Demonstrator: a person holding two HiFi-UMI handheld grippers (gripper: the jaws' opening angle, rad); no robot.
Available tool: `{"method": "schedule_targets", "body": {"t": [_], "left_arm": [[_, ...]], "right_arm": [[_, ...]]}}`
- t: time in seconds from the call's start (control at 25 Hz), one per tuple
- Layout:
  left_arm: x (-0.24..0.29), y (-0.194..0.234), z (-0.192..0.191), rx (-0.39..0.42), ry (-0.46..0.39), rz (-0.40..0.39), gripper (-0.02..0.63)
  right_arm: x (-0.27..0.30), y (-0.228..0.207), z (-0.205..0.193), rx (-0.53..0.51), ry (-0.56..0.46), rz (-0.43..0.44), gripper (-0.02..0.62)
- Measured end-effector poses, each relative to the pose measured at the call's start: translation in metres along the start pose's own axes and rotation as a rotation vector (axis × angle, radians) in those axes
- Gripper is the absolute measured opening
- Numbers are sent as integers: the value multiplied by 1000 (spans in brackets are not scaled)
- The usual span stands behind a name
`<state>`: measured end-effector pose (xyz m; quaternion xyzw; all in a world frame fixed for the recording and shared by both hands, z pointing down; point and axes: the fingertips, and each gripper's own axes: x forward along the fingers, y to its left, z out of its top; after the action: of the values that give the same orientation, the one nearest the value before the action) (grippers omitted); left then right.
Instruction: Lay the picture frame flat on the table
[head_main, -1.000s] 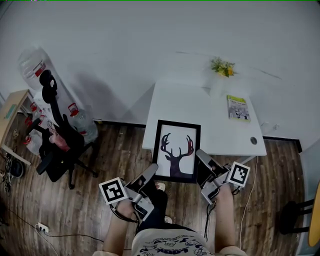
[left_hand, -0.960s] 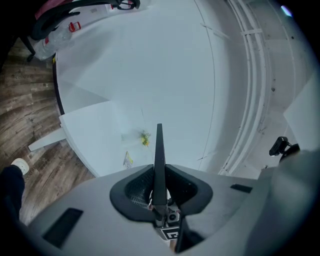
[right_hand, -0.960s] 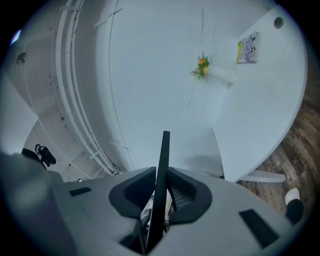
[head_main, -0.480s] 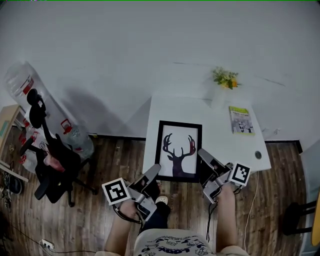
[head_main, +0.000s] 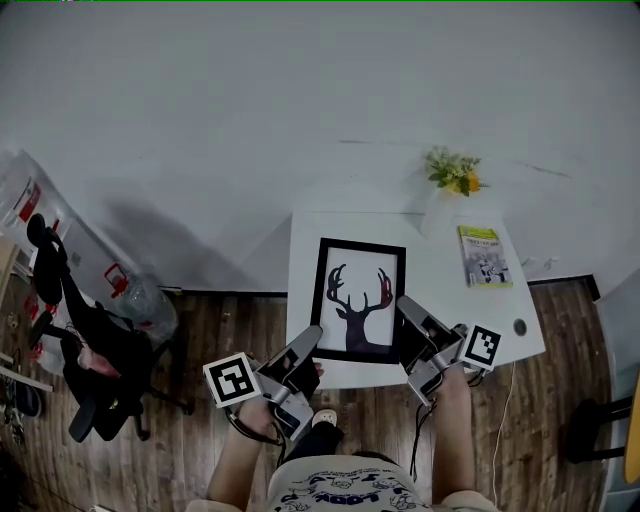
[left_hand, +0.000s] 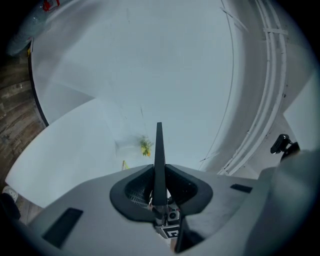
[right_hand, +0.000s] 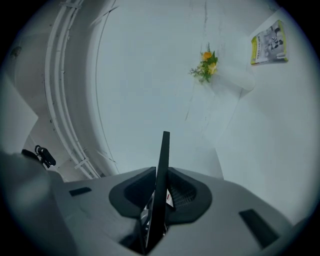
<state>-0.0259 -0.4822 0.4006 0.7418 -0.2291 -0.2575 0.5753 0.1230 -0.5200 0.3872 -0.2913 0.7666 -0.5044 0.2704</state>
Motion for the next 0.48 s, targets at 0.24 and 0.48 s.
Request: {"method": "schedule_targets", "body": {"t": [0.24,0.48], "left_arm": [[20,20,22,-19,25,17,83],[37,46,25,-45,35,54,83]], "right_arm": [[17,-24,14,22,-20,-34,83],[19,-55,23,51,-16,-93,83]]}}
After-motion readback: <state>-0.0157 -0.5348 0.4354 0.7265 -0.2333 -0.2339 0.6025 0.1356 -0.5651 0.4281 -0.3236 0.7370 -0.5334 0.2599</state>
